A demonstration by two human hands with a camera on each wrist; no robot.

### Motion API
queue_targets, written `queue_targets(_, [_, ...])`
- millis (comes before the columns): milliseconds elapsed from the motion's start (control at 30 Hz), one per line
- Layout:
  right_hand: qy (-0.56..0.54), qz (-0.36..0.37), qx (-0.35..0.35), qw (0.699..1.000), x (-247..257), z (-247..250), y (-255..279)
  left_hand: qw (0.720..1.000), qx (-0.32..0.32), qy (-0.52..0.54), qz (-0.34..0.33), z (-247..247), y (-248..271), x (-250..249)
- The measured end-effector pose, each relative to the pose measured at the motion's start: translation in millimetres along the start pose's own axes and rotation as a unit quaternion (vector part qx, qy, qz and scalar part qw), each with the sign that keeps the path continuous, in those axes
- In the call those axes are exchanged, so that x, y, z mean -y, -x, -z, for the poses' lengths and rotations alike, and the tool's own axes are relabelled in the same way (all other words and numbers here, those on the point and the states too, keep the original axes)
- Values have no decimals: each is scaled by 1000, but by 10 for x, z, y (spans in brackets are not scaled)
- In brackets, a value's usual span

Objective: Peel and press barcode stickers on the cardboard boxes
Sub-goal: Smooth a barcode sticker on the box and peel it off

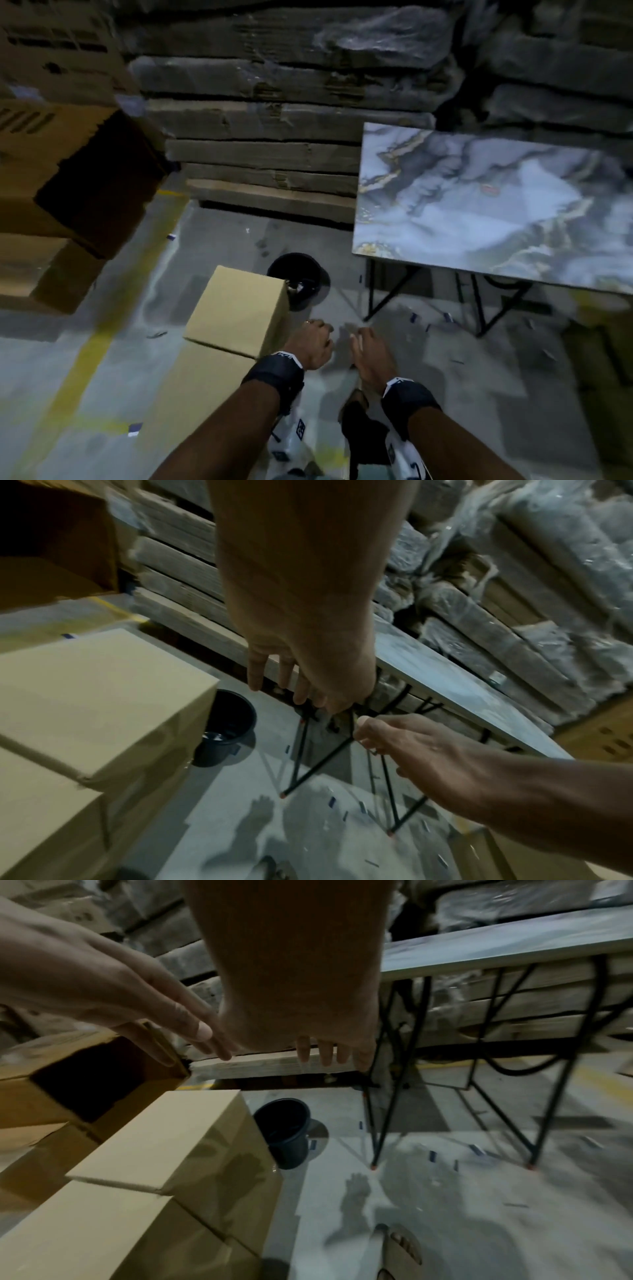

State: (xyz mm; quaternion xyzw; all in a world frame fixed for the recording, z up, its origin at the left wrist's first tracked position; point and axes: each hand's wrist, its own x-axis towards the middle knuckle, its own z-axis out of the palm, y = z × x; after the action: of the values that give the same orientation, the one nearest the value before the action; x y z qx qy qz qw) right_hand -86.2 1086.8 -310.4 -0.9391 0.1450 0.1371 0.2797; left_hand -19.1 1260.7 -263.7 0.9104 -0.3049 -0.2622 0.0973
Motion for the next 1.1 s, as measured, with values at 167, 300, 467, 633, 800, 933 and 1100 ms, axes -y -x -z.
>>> queue_targets(167, [-60,-109,-70,990,-750,313,449,996,38,-11,-74,-131,-382,-688])
queue_targets(300, [-48,-163,-112,979,-1258,564,738,989,73,-28,-123,-179,-629,-1314])
queue_targets(467, [-56,-247,-139,957,-1879,938,1038,977,85,-43,-189,-272,-1018,-2135])
queue_targets(633, [-83,-291,-159,940,-2605,1324,1252,962,142,-51,-226,-354,-1486,-2927])
queue_targets(800, [-144,-368,-187,899,-3518,1664,1303,950,148,-106,-253,-734,-2291,-3593])
queue_targets(933, [-176,-386,-225,877,-4211,1886,1358,931,167,-129,-296,-611,-2489,-4412])
queue_targets(1100, [-189,-415,-243,856,-4494,2535,1605,914,163,-144,-342,-660,-2794,-5259])
